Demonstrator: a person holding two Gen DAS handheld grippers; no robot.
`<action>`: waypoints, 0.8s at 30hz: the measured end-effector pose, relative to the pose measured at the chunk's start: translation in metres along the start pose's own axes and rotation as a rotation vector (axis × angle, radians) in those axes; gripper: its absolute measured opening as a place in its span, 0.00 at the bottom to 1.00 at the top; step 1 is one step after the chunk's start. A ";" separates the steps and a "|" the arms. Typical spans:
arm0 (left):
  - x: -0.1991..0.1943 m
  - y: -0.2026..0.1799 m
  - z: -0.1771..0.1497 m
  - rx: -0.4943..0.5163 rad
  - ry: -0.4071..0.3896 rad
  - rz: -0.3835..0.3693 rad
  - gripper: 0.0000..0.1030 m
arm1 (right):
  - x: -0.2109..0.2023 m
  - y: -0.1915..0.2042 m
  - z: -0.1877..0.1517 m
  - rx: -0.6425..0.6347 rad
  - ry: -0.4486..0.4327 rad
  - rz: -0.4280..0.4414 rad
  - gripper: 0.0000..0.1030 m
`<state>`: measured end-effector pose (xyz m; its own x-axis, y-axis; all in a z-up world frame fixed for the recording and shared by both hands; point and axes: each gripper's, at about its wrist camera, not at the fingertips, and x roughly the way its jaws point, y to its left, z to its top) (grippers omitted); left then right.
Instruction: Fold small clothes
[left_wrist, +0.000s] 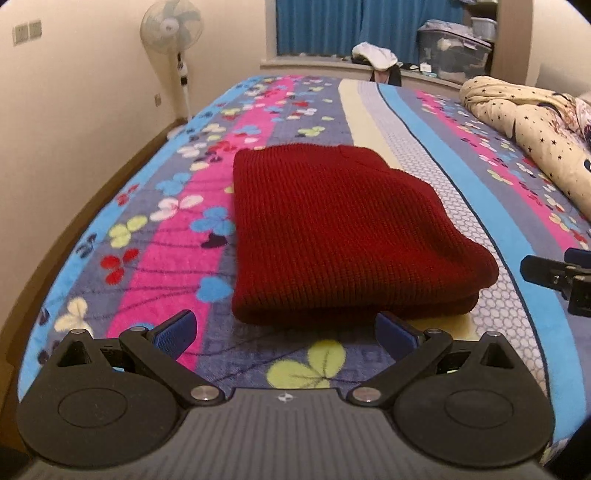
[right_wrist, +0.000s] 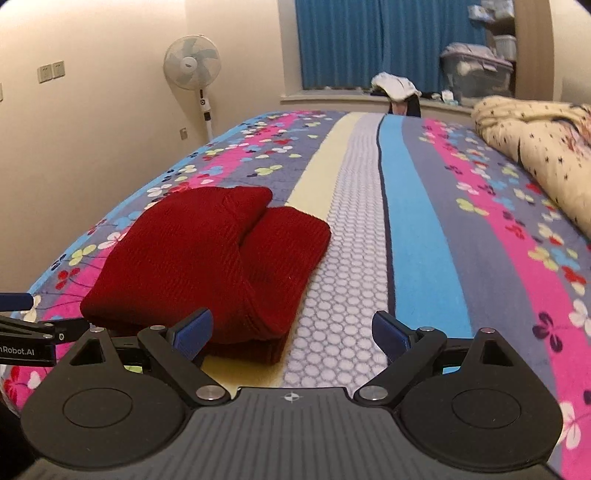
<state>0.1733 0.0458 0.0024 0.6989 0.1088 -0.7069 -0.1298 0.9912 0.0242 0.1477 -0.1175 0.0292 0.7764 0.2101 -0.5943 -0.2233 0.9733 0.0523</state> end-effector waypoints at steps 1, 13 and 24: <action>0.001 0.002 0.001 -0.004 0.005 0.001 1.00 | 0.003 0.000 0.001 -0.001 0.004 0.005 0.91; 0.009 0.000 0.002 0.003 0.017 0.000 1.00 | 0.022 0.023 0.002 -0.082 0.022 0.050 0.91; 0.007 -0.001 0.004 0.000 0.012 -0.006 1.00 | 0.021 0.031 0.002 -0.131 0.007 0.053 0.91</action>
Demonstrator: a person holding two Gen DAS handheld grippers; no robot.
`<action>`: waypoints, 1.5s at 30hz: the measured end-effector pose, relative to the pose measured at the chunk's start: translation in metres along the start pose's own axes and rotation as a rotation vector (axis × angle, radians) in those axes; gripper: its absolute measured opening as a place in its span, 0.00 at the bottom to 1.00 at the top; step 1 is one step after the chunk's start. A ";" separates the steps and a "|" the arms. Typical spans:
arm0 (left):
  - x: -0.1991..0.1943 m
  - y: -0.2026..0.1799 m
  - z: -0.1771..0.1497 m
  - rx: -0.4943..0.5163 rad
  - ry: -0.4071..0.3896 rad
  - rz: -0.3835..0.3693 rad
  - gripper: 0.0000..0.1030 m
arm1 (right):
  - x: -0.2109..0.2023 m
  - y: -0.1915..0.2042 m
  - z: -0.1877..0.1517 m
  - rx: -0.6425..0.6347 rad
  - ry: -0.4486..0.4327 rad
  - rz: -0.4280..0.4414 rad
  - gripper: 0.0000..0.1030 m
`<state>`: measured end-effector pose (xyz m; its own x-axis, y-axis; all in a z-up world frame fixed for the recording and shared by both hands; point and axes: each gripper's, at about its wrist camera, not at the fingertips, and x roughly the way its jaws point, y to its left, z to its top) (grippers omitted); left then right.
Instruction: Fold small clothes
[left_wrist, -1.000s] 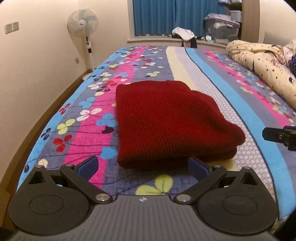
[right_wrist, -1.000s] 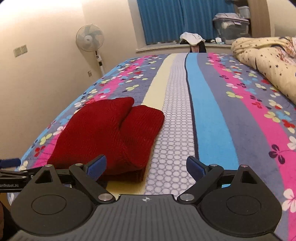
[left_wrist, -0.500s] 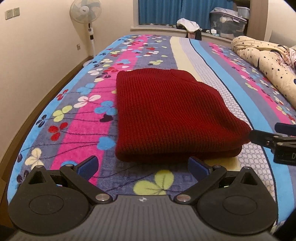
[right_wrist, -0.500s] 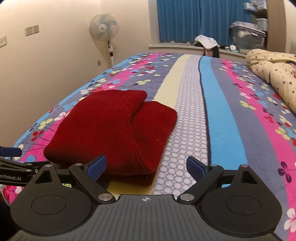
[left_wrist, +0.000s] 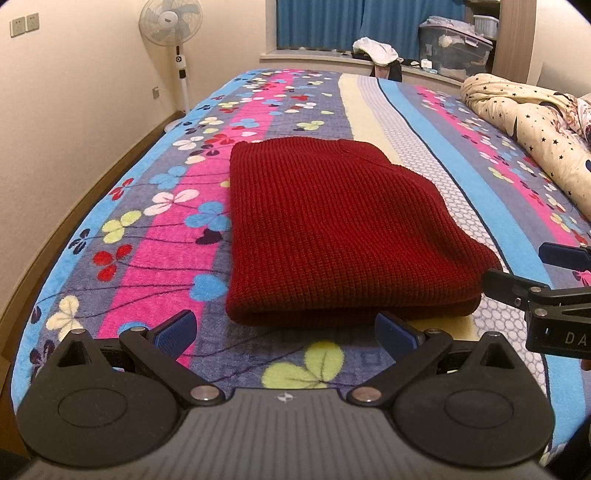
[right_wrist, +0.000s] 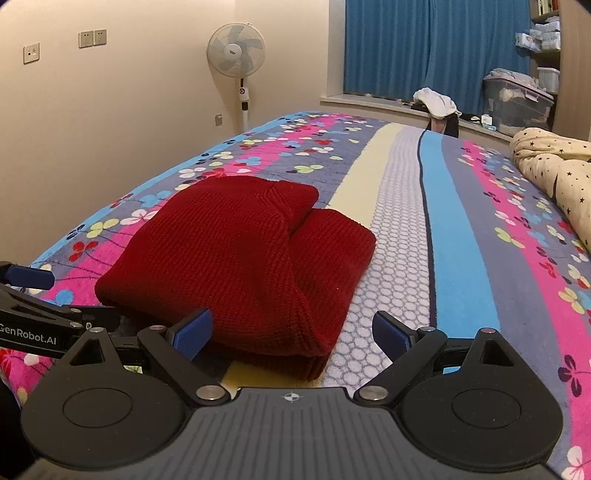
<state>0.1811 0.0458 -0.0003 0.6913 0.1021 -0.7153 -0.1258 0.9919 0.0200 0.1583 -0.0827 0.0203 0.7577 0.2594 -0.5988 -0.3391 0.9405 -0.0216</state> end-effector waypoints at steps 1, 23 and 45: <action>0.000 0.000 0.000 -0.001 0.000 -0.002 1.00 | 0.000 0.000 0.000 0.001 0.001 -0.001 0.91; -0.003 0.002 0.001 -0.005 -0.013 -0.005 1.00 | -0.002 0.002 0.000 -0.008 -0.020 0.011 0.92; -0.004 0.002 0.003 0.001 -0.016 -0.006 1.00 | -0.004 0.004 0.000 -0.020 -0.026 0.014 0.92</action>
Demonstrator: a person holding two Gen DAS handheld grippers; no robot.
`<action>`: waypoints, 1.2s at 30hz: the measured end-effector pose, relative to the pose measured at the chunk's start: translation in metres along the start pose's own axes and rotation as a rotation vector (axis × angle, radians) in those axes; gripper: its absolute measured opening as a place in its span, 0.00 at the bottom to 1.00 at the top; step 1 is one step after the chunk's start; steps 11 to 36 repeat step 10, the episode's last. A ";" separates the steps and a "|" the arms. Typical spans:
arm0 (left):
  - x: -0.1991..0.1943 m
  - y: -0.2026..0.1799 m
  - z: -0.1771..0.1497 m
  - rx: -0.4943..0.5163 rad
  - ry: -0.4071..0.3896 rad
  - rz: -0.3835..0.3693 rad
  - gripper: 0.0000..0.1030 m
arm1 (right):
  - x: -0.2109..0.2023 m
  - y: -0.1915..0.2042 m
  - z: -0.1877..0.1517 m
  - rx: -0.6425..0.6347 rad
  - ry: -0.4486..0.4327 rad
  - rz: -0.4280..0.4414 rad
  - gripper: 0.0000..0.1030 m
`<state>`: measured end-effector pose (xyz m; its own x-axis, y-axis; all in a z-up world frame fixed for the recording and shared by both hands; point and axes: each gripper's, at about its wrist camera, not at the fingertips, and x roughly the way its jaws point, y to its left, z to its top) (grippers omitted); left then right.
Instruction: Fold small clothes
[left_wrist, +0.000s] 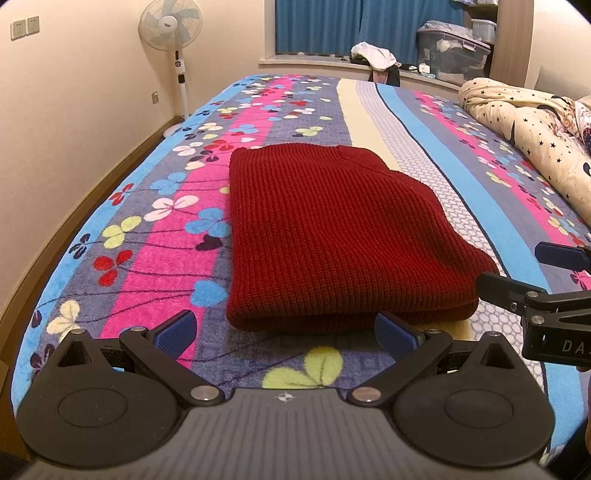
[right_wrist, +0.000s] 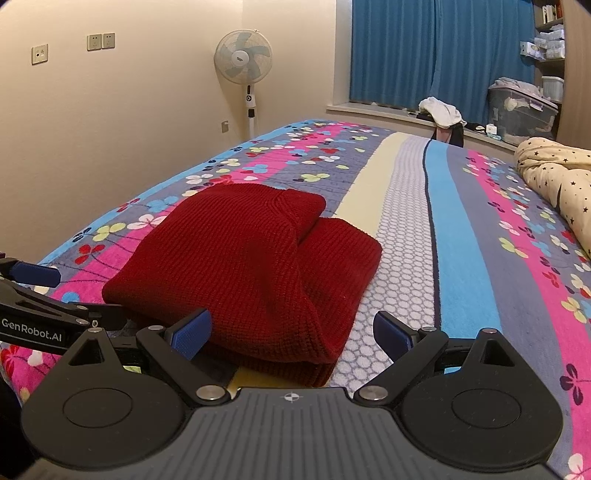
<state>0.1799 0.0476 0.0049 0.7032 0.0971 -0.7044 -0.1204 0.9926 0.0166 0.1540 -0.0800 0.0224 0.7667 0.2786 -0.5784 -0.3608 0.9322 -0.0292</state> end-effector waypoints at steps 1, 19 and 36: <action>0.000 0.000 0.000 -0.001 -0.001 0.000 1.00 | 0.000 0.000 0.000 0.000 0.000 0.000 0.92; -0.001 -0.001 -0.001 0.010 -0.015 0.000 1.00 | 0.000 0.000 0.000 -0.004 -0.002 0.003 0.92; -0.001 -0.001 -0.001 0.010 -0.015 0.000 1.00 | 0.000 0.000 0.000 -0.004 -0.002 0.003 0.92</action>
